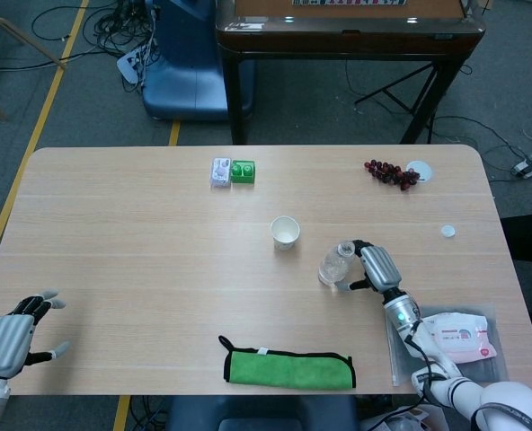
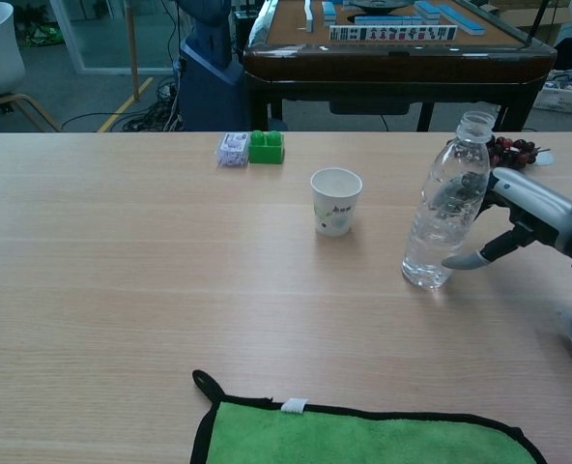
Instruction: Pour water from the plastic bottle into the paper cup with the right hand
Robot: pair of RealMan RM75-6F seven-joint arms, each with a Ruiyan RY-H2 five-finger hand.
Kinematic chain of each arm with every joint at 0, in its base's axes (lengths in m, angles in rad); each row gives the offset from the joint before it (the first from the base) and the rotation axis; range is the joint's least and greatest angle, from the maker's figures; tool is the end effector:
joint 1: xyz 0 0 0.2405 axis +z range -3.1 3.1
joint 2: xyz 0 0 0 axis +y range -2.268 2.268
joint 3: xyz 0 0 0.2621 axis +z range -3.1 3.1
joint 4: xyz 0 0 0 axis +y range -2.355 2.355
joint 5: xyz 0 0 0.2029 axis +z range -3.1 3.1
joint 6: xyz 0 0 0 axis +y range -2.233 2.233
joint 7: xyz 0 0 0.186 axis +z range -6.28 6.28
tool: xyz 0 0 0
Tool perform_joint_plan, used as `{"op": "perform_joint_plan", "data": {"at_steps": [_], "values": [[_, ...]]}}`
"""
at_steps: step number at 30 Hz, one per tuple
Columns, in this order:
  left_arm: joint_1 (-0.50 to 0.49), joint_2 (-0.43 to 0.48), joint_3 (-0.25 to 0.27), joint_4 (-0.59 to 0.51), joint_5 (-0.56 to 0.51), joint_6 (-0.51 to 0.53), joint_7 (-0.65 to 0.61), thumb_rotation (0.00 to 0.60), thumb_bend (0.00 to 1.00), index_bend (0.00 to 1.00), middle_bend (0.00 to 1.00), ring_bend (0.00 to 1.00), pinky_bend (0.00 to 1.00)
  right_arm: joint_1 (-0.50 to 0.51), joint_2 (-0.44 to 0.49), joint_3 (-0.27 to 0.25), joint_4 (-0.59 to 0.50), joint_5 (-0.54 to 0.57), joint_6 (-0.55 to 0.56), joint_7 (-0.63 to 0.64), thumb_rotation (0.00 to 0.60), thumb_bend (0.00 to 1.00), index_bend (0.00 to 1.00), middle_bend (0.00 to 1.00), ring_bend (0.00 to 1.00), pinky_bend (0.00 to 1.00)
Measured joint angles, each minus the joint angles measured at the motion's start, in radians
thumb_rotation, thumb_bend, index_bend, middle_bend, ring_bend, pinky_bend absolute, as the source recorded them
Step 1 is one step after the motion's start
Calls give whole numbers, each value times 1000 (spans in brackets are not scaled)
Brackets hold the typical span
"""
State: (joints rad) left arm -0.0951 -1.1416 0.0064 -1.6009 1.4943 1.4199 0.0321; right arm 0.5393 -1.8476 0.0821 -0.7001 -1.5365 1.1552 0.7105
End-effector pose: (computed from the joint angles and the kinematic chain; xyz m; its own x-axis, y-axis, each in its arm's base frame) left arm -0.3227 0.2135 0.1413 0.4157 0.1196 0.9016 0.9088 -0.0148 -0.4170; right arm -0.2630 -0.3716 -0.0443 -0.0378 -0.2608 0.9647 -0.9690 -0.2261 -0.0991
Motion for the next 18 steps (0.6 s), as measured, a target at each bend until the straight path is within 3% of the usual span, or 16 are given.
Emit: {"op": "perform_joint_plan", "data": {"at_steps": [10,18], "values": [[0,-1,0,1,-1,-3,2,600,105,339,209,238,526,14,-45,20,75,7,45,25,600,79,517,554,454,456],[-1,2,-1,0,-1,-3,-6,600,105,342,209,237,526,34,-40,38,71,9,74,-51,600,92,548,594,492,486]]}}
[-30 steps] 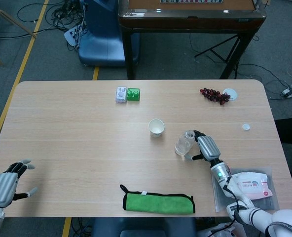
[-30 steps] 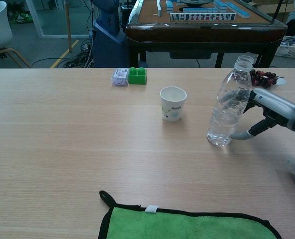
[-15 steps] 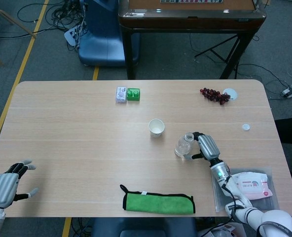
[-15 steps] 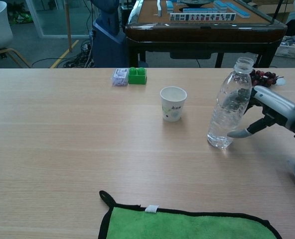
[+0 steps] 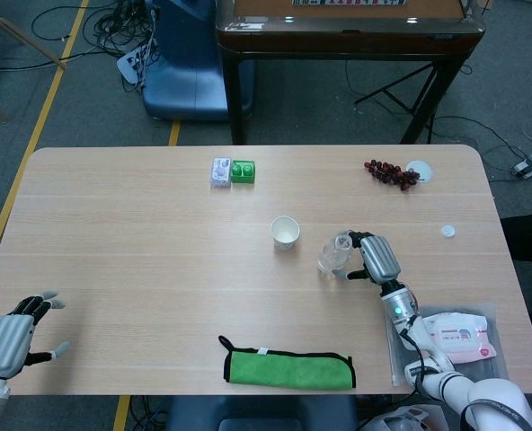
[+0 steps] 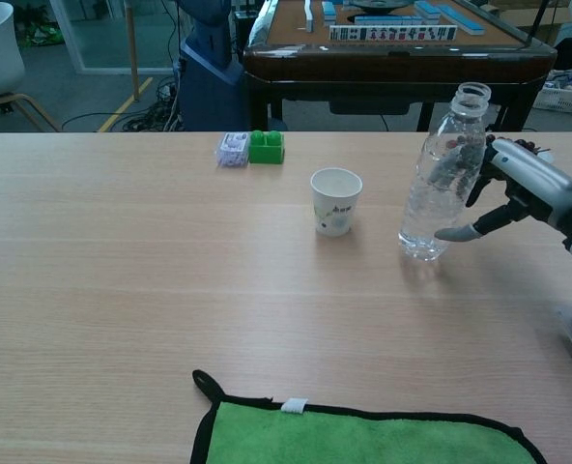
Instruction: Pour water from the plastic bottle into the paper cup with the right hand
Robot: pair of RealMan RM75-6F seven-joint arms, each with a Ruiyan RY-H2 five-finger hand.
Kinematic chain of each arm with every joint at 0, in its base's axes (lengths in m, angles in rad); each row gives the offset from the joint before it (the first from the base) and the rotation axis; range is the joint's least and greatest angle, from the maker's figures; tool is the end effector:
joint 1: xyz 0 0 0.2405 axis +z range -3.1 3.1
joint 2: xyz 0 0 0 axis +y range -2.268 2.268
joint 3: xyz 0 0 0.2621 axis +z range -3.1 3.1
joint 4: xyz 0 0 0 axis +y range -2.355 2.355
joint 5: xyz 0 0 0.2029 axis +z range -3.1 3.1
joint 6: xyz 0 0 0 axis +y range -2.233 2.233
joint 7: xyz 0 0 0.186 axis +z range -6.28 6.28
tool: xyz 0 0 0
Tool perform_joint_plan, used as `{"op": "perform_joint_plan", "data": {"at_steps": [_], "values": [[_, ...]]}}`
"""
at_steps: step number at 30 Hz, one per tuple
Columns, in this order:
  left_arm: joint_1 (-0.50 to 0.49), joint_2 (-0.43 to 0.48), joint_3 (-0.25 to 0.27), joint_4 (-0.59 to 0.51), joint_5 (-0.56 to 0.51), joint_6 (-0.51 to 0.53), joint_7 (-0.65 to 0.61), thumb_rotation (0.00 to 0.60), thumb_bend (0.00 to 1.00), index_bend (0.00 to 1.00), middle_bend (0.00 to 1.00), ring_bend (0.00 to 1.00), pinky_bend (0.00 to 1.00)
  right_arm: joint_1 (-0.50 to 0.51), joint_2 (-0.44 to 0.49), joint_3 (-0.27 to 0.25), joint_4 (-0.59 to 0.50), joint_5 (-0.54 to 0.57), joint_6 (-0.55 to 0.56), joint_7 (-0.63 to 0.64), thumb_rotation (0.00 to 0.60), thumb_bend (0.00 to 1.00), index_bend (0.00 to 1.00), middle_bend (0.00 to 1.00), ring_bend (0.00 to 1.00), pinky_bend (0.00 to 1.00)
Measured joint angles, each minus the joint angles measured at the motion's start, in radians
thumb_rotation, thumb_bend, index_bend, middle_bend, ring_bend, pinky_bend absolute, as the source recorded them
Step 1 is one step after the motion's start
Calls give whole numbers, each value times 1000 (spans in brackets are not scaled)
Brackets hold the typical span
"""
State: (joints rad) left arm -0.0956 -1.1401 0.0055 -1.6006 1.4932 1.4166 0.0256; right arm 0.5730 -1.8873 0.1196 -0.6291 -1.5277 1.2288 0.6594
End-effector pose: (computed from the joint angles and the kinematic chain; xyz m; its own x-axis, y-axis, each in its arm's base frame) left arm -0.3231 0.2138 0.1415 0.4112 0.1218 0.9034 0.9108 -0.0134 -0.4127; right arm -0.2467 -0.3873 -0.0309 0.0031 -0.1459 0.9893 -0.9555 -0.2923 -0.0402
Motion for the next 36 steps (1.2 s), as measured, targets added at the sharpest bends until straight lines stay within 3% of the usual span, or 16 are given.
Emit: {"op": "perform_joint_plan", "data": {"at_steps": [8,24,36], "values": [[0,5,-3,2,-1,3,-16,600,105,345,208,237,526,36,33,22,-17,11,-12,-124,600,93,561,612,509,501],[7,23,-7,-6,-1,15,-44,600,105,345,208,238,526,135,91,95,-110,100,-147,-487,600,145,574,626,521,505],[7,25,0,-9,16,16,-48,600,106,345,209,237,526,203,110,157,-177,212,-225,-869,600,144,574,632,528,525]]}}
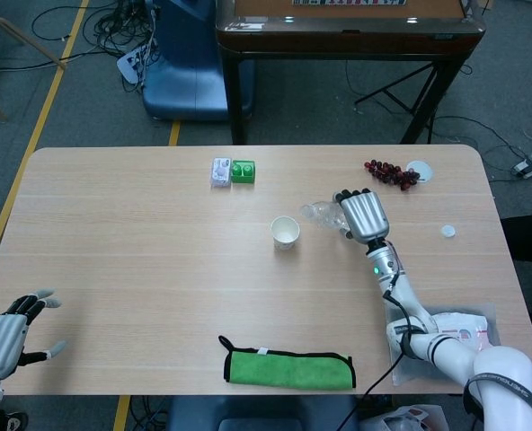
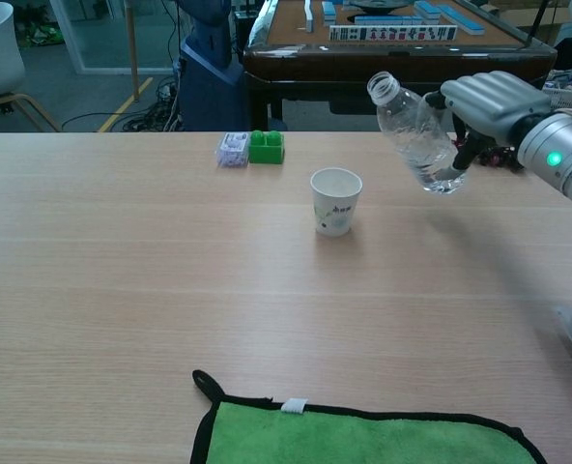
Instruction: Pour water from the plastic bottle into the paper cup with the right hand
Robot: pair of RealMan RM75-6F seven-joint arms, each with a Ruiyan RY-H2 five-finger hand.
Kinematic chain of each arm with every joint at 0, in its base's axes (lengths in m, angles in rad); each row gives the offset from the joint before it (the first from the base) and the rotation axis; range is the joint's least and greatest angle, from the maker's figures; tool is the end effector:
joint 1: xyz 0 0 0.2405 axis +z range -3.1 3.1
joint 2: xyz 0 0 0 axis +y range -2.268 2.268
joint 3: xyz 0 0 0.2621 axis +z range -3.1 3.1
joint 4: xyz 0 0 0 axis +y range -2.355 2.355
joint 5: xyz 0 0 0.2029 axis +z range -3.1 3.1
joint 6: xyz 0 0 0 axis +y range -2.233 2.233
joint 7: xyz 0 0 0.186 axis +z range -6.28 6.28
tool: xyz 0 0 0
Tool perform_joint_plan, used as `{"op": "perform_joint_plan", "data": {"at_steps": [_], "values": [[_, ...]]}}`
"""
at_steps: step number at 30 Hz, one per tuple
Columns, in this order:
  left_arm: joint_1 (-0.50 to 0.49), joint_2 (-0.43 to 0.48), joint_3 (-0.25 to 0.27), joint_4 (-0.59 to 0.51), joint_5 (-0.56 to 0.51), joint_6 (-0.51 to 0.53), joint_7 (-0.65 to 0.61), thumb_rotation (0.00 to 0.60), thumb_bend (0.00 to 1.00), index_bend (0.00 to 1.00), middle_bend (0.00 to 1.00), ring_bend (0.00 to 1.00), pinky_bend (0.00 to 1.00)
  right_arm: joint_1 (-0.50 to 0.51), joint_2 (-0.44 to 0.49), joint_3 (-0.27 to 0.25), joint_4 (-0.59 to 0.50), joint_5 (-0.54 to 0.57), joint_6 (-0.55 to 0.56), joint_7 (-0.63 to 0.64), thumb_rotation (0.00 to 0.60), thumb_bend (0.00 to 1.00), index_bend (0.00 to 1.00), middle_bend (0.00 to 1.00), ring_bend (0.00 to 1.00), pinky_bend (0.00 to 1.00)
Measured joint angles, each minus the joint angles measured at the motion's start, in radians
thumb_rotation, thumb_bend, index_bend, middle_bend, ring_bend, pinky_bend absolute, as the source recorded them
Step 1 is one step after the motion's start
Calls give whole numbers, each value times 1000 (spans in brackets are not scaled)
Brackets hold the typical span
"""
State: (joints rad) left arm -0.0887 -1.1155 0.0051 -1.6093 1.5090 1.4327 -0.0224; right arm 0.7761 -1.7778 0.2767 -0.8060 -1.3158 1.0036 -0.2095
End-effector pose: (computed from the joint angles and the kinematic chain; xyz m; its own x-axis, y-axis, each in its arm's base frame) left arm -0.3212 0.2120 0.1506 0.3834 0.1075 0.9173 0.9232 -0.0167 -0.3839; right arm -0.1897 -0.4640 -0.0017 0.6070 0.0493 0.7932 -0.7606 -0.2530 0.5978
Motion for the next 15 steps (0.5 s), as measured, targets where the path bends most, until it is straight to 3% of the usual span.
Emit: {"op": "perform_joint_plan", "data": {"at_steps": [9,15], "values": [[0,3,0,-3,0,-1,-6,600,105,345,209,237,526,34,-28,34,8,106,-44,-199,600,144,574,632,528,525],[1,4,-1,-4,3,5,-10,600,106,347,209,237,526,52,-47,15,41,117,-62,-284,600,145,574,635,533,525]]}}
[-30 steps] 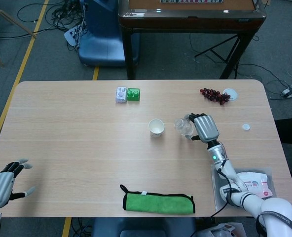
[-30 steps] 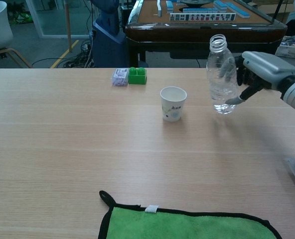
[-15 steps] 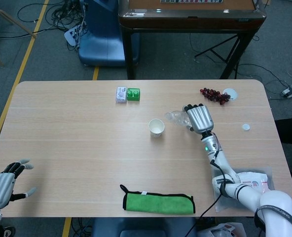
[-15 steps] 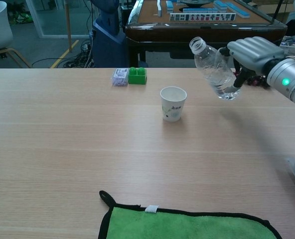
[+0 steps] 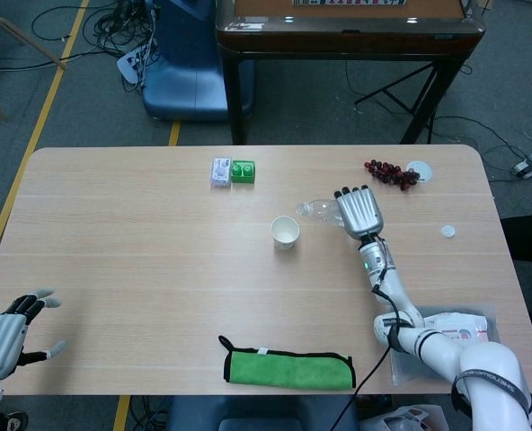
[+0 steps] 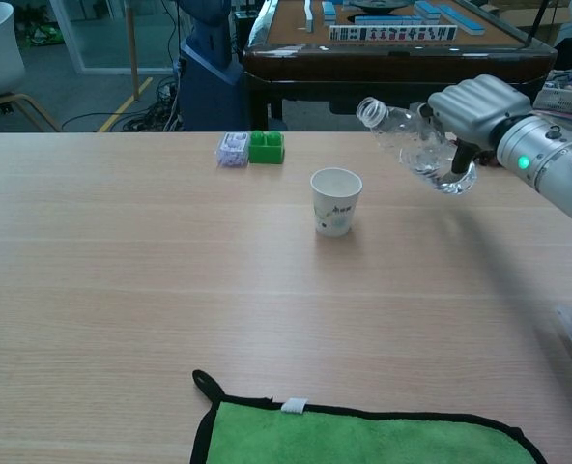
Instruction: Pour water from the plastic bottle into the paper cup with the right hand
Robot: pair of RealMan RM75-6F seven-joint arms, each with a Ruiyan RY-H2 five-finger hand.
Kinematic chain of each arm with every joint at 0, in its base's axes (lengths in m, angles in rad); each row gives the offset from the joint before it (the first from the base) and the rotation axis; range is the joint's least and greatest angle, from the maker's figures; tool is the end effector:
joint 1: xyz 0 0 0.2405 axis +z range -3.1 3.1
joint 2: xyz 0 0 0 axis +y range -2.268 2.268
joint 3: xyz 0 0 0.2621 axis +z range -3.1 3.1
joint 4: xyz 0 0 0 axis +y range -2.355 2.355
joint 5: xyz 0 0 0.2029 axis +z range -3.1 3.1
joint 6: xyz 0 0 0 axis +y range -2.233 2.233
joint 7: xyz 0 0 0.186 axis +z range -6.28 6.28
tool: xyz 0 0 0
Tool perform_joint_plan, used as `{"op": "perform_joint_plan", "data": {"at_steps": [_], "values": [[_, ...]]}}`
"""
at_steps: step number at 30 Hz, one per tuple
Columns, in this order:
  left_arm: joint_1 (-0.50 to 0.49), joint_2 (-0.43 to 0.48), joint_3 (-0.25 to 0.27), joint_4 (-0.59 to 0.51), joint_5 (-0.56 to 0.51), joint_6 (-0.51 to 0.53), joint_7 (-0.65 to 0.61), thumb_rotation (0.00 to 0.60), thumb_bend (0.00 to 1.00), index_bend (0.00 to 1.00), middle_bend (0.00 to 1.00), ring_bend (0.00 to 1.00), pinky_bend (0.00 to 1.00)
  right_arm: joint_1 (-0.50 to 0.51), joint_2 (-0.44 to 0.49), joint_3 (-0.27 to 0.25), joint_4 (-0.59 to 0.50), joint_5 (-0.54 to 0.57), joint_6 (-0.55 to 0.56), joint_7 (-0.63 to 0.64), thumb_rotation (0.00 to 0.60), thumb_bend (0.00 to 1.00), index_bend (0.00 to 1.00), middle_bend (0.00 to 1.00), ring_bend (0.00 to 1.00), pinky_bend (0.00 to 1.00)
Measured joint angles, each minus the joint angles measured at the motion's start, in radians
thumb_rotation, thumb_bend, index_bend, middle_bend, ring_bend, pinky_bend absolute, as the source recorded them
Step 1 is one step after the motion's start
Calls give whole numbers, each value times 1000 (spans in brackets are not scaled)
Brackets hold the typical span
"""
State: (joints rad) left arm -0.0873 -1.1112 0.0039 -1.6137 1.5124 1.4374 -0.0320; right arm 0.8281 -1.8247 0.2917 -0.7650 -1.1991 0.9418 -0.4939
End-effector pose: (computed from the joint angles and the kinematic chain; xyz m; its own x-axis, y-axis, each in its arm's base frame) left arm -0.3199 0.2118 0.1523 0.3748 0.1024 0.9214 0.9269 -0.0180 -0.3750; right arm -0.1855 -0.4758 -0.0164 0.7650 0.0378 0.6429 -0.6246 -0.1999 0.7549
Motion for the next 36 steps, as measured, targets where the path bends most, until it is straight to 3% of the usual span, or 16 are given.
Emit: {"op": "perform_joint_plan", "data": {"at_steps": [20,36], "values": [[3,3,5,-8,17,11,7,600,105,350,209,238,526,47,-34,-11,38,40,0,-244,600,146,574,637,537,527],[6,10,4,-15,19,18,5,600,105,356,208,238,526,77,-37,4,-13,137,11,-507,600,146,574,636,537,534]]}}
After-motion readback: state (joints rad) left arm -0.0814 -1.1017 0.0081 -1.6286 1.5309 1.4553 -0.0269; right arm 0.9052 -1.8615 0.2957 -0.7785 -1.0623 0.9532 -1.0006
